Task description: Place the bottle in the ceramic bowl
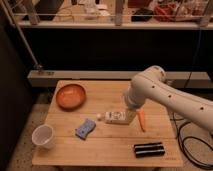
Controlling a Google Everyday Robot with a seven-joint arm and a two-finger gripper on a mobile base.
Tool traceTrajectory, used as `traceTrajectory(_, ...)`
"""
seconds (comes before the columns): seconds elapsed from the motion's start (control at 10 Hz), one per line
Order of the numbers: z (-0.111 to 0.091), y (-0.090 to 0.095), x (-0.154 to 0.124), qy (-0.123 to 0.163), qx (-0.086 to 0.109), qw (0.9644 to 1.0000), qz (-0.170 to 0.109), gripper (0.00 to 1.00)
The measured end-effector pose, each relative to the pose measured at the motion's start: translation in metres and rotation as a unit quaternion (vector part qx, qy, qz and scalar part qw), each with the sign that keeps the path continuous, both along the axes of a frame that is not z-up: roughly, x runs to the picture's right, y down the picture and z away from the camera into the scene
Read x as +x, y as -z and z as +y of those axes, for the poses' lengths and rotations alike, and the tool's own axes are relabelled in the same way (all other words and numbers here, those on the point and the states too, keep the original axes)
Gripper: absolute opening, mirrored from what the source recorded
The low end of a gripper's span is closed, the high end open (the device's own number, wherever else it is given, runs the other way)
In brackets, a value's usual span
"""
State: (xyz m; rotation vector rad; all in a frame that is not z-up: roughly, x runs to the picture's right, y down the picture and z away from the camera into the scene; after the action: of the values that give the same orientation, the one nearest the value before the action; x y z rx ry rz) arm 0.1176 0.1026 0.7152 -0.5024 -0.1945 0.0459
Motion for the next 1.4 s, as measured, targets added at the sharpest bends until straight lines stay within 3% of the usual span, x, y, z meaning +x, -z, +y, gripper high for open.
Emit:
traceTrajectory(0.4,0.013,-0.021,-0.023,0.004,-0.007,0.9999,-0.015,0.8)
traceTrajectory(1.4,0.044,-0.075,-0.038,-0.013,-0.036,0.9985,-0.04,0.8)
